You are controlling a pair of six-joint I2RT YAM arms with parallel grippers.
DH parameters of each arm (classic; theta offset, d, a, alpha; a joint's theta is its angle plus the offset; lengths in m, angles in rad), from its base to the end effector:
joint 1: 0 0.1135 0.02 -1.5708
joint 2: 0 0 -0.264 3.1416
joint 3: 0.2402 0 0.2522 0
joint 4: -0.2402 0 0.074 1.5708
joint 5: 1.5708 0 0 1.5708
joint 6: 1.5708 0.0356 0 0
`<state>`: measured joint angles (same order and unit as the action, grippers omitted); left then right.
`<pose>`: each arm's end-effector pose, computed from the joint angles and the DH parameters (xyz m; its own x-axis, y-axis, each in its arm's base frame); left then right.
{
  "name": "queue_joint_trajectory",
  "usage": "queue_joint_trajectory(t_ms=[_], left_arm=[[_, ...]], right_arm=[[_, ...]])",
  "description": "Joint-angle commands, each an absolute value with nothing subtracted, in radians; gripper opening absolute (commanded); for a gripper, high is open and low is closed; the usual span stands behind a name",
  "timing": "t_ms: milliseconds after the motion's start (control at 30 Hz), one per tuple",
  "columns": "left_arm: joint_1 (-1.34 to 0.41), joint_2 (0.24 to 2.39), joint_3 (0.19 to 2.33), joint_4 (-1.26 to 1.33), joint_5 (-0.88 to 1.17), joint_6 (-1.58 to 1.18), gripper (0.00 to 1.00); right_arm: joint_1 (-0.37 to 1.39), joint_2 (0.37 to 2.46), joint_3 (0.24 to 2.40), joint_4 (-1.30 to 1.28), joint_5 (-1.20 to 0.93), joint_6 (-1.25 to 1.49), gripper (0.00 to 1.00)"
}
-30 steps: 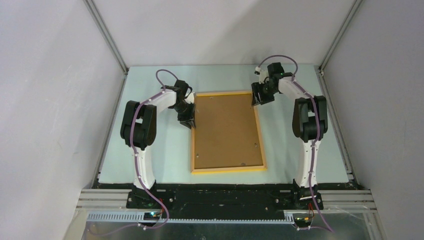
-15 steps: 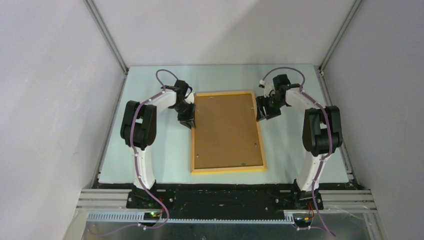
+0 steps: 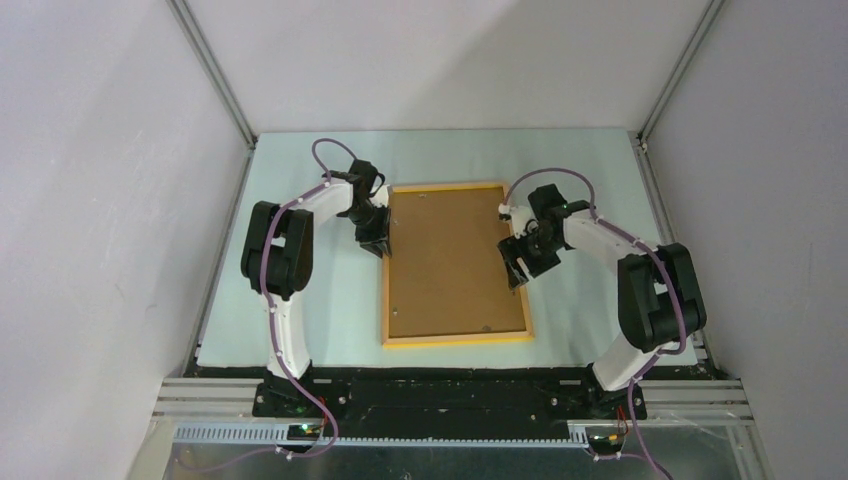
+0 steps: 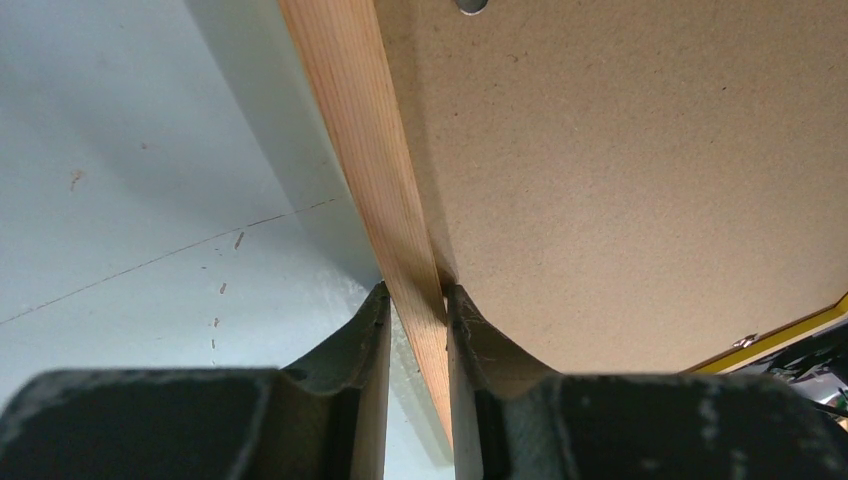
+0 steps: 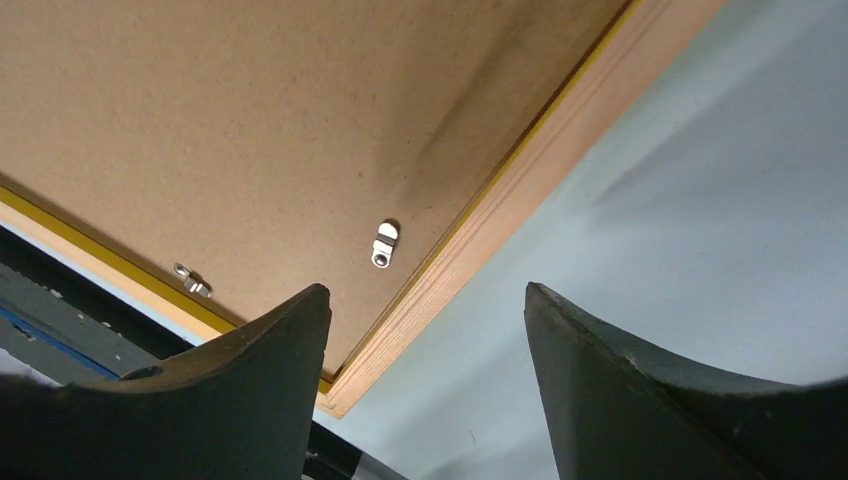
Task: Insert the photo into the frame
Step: Install the photo frame at the center of the board.
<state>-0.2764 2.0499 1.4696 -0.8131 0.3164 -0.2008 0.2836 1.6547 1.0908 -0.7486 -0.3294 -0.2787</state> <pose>0.3803 -0.1194 0.1575 -0.9902 0.0839 -0.1118 0.1170 0.9348 -0.3353 0.2932 0.0974 0.1922 -0.7977 -0.5036 -0.3316 -0.5862 0.7767 0.2304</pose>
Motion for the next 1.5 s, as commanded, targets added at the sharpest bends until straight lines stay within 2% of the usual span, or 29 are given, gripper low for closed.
queue_joint_trajectory(t_ms=[0,233,867,1467], left_arm=[[-0.286,2.019,1.517,-0.804,0.313,-0.162,0.0],[-0.286,2.011,1.514,-0.805,0.311,-0.161,0.0],[-0.285,2.005,1.512,-0.804,0.313,-0.16,0.0],[-0.285,2.004,1.513,-0.805,0.31,-0.158,0.0]], right_arm=[[0.318,1.633,1.055,-0.706,-0.284,-0.284,0.76],[0.355,1.658,1.049,-0.666,-0.209,-0.245,0.75],[0.418,1.703,1.049,-0.638,-0.129,-0.217,0.66],[0.4,1.707,1.048,-0.65,-0.159,-0.252,0.45]])
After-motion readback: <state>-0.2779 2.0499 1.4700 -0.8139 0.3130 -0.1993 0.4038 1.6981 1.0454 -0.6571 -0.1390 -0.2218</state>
